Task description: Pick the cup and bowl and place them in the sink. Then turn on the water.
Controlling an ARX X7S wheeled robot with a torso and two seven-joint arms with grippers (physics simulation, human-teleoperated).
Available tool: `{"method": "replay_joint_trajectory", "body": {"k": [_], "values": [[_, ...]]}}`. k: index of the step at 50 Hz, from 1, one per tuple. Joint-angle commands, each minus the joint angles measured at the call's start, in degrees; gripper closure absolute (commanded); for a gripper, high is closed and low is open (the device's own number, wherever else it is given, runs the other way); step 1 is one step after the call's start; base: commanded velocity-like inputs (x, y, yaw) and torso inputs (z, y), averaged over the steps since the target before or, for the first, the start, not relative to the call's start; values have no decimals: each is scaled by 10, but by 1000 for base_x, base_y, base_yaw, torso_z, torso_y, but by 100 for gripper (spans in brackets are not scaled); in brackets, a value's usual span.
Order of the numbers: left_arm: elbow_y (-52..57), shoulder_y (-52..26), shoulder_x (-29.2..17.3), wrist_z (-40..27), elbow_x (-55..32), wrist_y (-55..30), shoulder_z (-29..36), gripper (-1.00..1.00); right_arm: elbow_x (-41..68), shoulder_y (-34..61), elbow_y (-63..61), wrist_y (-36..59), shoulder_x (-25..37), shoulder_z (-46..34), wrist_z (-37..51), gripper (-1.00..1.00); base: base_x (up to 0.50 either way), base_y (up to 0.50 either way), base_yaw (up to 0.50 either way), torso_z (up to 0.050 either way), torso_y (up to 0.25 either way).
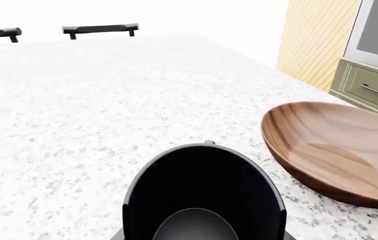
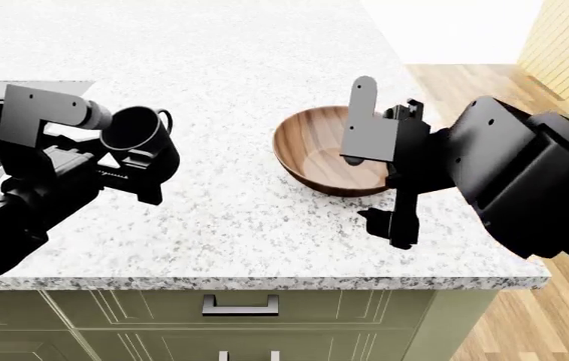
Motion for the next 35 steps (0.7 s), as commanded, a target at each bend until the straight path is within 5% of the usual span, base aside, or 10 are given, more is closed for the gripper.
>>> {"method": "replay_joint_trajectory", "body": {"k": [1,35], "values": [[-2,-5,-1,-7,-7,1,-1,100,-11,-16,63,-32,-29,-9,12,-100,0,0,0,0,0],[-5,-7,-5,-8,-8,5,5,100,-35,-59,248,-124,-105,-25,46,-100,0,0,0,0,1]]}}
